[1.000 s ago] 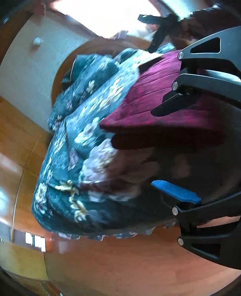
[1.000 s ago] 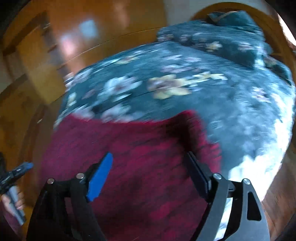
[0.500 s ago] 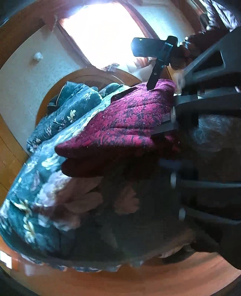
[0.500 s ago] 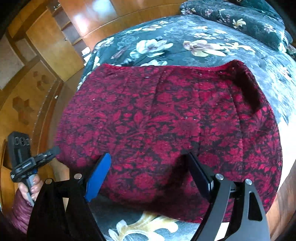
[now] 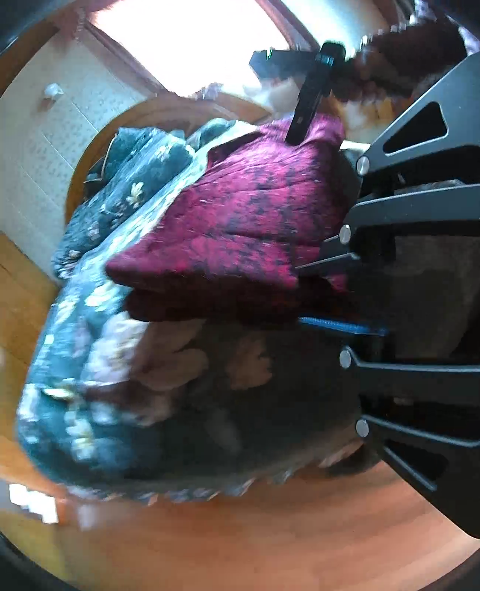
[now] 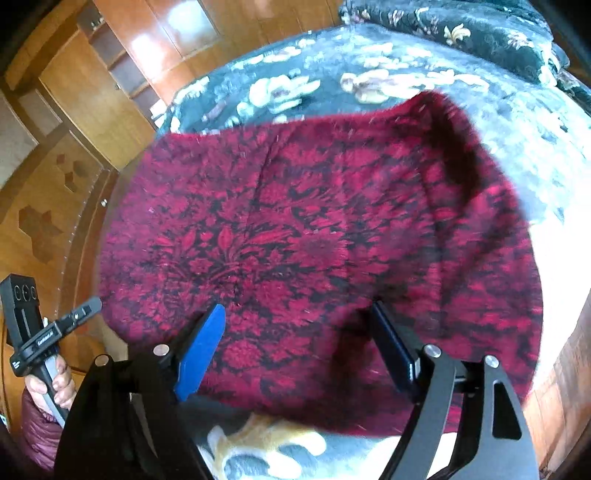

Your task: Fold small clothes

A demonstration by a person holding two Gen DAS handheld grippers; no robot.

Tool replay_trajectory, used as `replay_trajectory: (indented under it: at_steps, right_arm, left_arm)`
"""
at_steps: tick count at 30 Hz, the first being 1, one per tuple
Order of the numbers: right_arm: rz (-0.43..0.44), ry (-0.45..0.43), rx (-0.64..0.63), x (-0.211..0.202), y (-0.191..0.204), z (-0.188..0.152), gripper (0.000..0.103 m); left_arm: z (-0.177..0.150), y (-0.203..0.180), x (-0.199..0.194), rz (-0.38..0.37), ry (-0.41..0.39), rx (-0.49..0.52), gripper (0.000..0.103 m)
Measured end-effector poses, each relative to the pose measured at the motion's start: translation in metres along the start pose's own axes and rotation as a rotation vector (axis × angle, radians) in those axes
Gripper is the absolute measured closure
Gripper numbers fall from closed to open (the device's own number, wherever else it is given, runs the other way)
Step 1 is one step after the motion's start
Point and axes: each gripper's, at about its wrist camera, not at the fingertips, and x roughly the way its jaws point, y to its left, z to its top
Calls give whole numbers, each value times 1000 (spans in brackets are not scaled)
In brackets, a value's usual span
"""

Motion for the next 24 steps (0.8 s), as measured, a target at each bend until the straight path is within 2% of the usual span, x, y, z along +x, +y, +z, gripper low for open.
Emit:
replay_trajectory:
  at_steps: [3, 7, 11, 16, 17, 19, 20, 21, 24]
  right_arm:
    - [-2, -51, 23, -33, -20, -10, 24]
    - [-43, -97, 111, -76, -68, -39, 24]
    - [-56, -75, 184, -82, -104, -64, 29]
    - [-27, -60, 212, -64, -116, -68, 35]
    - [-18, -53, 207, -59, -115, -67, 39]
    - [-11, -34, 199, -50, -114, -65, 58]
    - [-33, -15, 196, -47, -113, -66, 82]
    - [-49, -8, 192, -46, -116, -67, 89]
    - [-95, 4, 172, -47, -122, -79, 93]
  left_arm:
    - [6, -14, -14, 30, -54, 28, 83]
    - [8, -26, -24, 16, -99, 38, 83]
    - [8, -50, -13, 26, -82, 110, 83]
    - [4, -73, 9, 49, -34, 170, 83]
    - [4, -76, 13, 56, -27, 178, 83]
    - [4, -82, 18, 67, -21, 191, 83]
    - [4, -84, 20, 71, -19, 198, 83]
    - [3, -86, 21, 80, -17, 203, 83]
    - [0, -88, 30, 125, 9, 218, 83]
